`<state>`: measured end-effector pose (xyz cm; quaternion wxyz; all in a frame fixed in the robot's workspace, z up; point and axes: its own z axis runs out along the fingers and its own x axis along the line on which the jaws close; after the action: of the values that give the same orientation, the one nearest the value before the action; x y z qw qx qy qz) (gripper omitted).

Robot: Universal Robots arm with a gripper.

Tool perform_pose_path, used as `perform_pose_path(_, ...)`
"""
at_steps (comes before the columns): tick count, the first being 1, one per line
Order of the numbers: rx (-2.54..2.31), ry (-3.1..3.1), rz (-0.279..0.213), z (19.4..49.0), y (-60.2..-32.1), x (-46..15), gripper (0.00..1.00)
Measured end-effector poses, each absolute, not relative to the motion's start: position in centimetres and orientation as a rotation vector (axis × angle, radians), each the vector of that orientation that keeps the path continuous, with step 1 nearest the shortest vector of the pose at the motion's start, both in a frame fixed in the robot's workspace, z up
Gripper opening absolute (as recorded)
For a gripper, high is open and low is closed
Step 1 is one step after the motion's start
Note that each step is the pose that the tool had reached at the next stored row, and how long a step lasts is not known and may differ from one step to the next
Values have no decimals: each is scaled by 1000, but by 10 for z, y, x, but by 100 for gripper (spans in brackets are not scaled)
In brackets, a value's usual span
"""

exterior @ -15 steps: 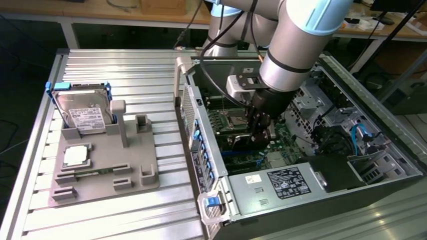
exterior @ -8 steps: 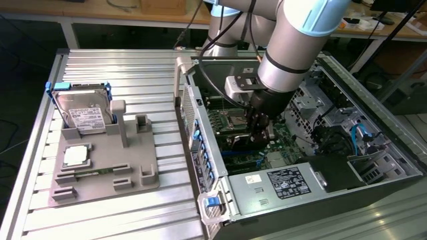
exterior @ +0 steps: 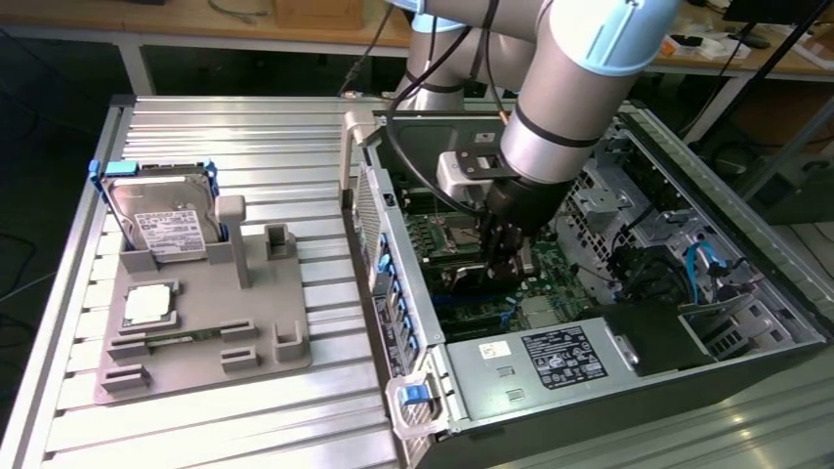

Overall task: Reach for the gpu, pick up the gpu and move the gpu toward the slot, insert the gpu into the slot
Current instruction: 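Insert the gpu into the slot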

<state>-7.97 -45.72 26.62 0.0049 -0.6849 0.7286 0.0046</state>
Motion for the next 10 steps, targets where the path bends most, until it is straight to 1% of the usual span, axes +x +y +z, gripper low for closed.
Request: perform_pose_path(10,-2144,2281,15,266,-457,-80,27)
